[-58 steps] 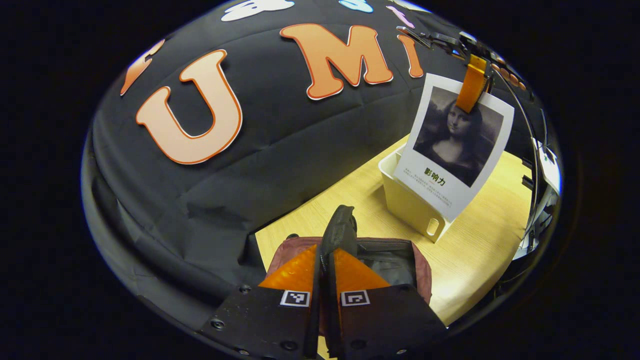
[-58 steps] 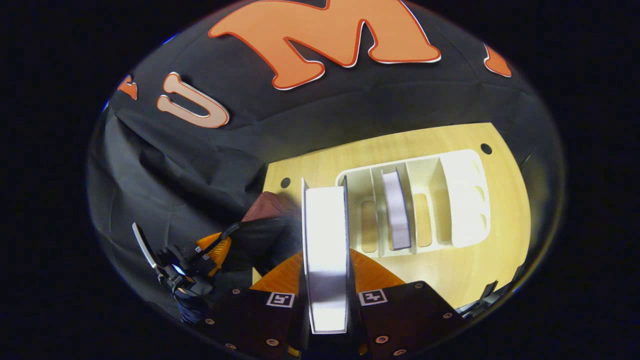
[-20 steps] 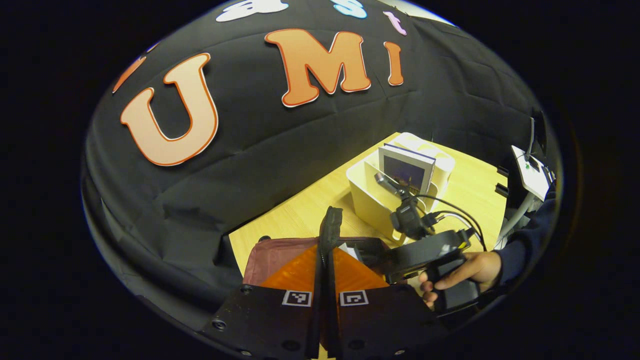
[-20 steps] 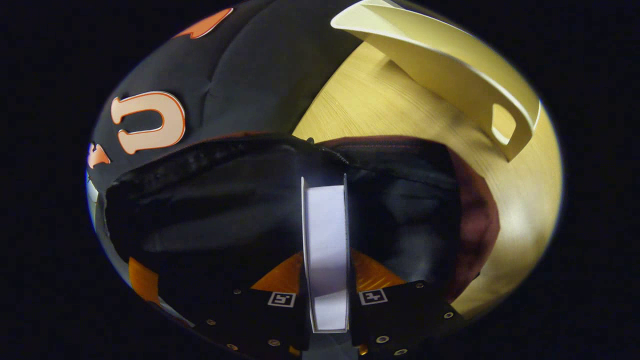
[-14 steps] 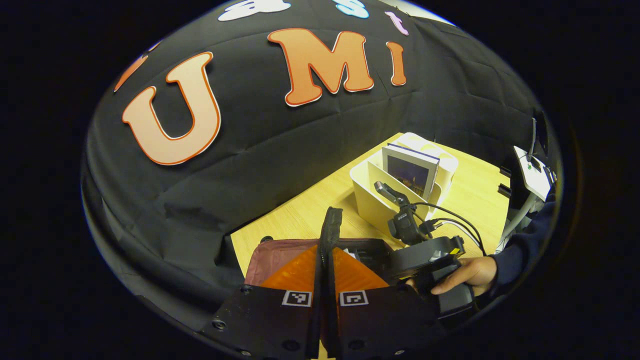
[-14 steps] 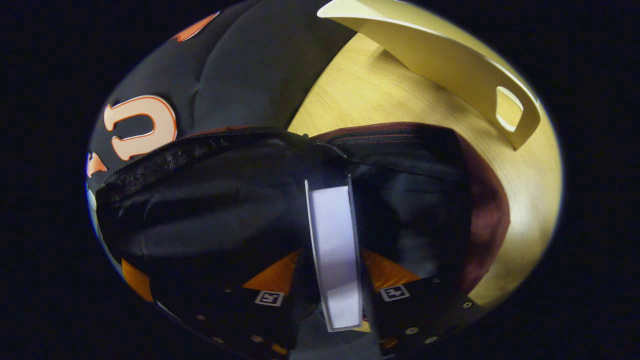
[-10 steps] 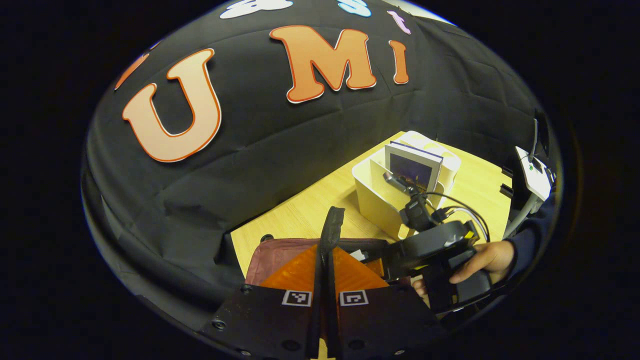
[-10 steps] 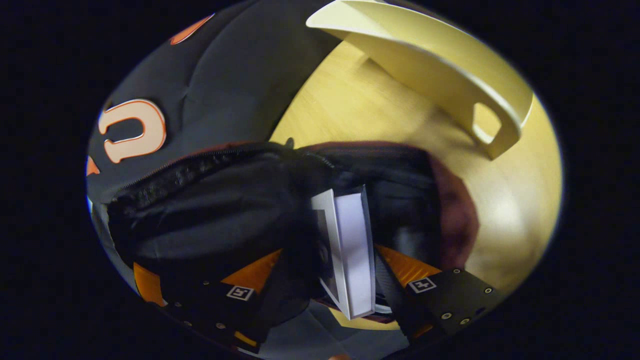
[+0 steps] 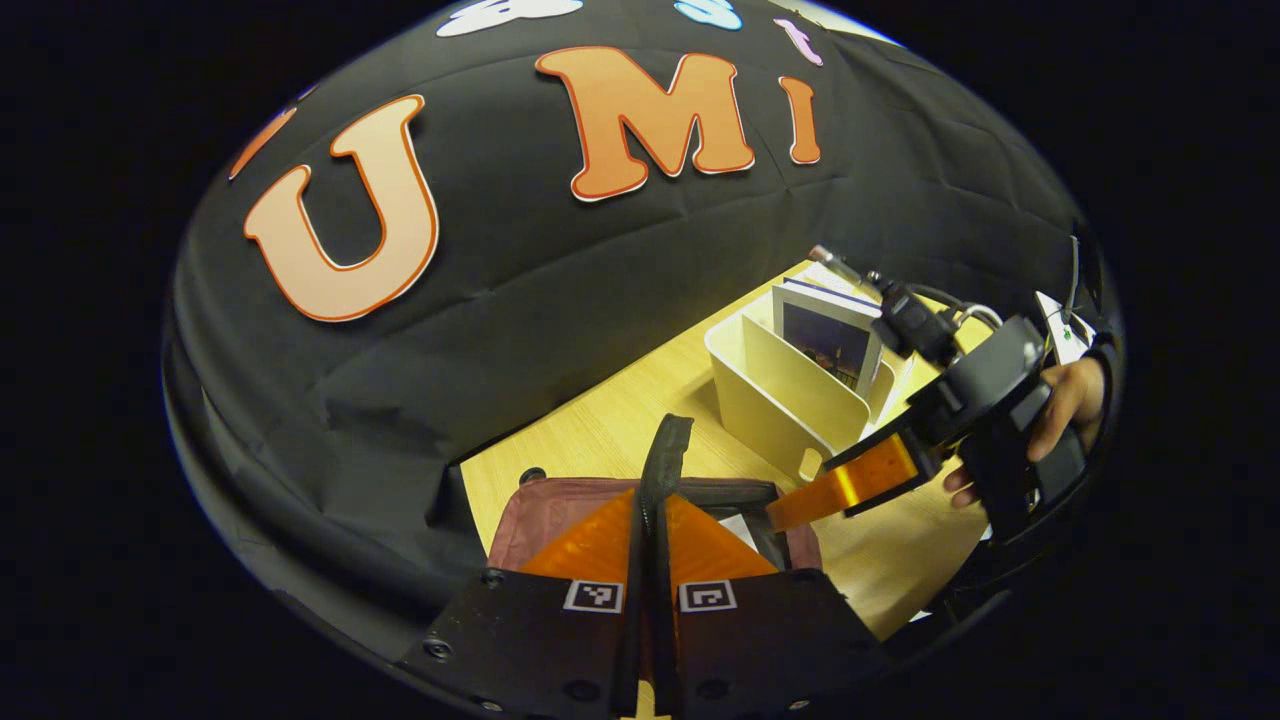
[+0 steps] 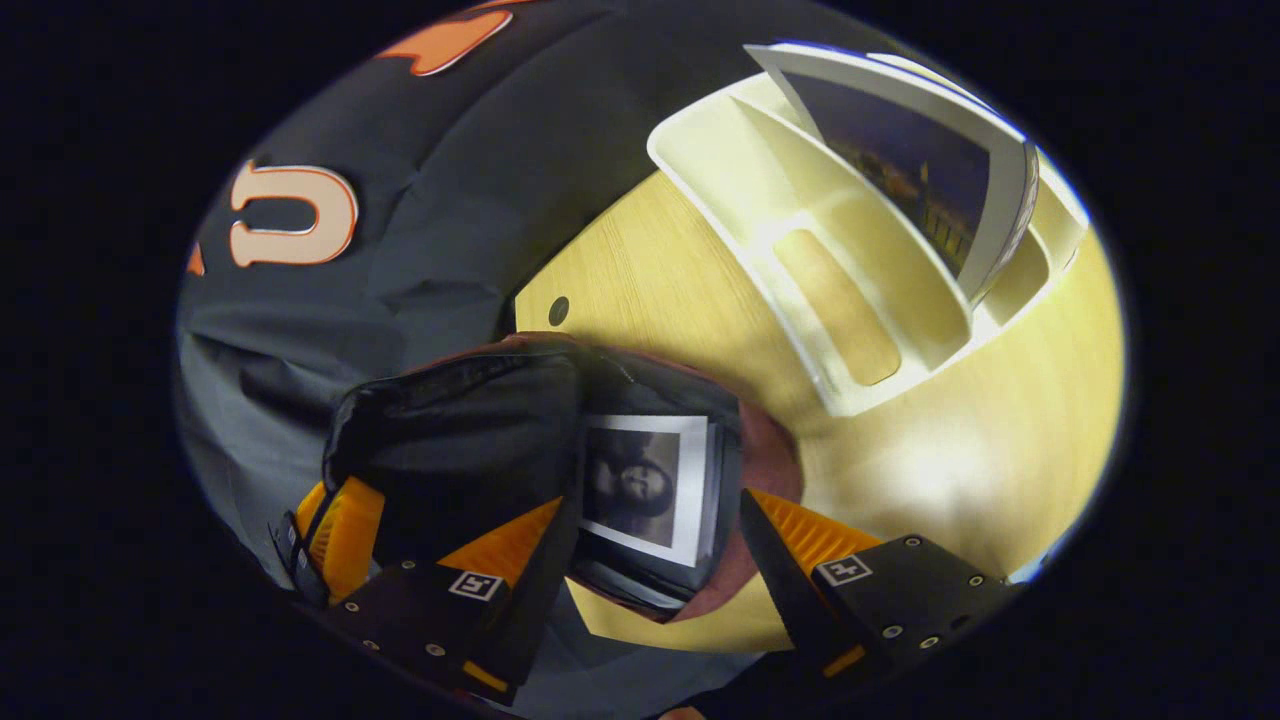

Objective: Open the schoolbag, grab two books from the bookshelf and put them into the schoolbag.

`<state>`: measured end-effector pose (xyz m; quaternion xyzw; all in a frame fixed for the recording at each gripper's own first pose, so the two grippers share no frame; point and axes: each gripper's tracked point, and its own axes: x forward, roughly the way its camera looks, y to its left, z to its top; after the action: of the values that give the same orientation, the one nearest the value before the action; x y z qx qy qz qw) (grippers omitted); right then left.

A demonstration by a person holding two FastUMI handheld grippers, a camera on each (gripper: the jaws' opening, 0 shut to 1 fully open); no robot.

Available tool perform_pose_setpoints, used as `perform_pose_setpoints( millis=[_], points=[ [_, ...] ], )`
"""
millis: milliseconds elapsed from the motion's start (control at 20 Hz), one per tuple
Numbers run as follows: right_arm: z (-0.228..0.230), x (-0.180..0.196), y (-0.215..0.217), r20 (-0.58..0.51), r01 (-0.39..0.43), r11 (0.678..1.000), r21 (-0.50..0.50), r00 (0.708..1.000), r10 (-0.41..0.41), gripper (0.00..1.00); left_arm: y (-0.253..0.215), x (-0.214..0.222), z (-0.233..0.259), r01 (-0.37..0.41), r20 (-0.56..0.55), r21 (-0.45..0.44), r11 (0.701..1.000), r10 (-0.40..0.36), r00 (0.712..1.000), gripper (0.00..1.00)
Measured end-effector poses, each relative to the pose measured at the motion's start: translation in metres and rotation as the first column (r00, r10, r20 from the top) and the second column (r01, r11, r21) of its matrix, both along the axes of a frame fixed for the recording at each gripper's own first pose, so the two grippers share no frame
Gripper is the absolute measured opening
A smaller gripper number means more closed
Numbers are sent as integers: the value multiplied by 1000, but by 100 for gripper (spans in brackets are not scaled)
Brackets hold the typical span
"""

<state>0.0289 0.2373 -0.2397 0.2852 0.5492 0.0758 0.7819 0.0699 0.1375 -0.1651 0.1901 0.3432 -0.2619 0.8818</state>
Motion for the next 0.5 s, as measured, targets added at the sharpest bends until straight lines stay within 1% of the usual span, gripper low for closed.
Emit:
perform_pose_setpoints(
  millis=[200, 350, 500],
  points=[
    [20, -10, -46, 10, -81, 989, -124, 997, 83, 97, -1, -1, -6, -28, -1, -21, 999, 28, 1000, 7],
    [43, -10, -78, 34, -126, 967, -220, 990, 136, 98, -3, -1, -9, -36, -4, -31, 999, 36, 999, 6],
    [60, -11, -100, 41, -161, 946, -281, 983, 179, 98, -3, -1, -10, -46, -1, -33, 998, 46, 999, 7]
  ],
)
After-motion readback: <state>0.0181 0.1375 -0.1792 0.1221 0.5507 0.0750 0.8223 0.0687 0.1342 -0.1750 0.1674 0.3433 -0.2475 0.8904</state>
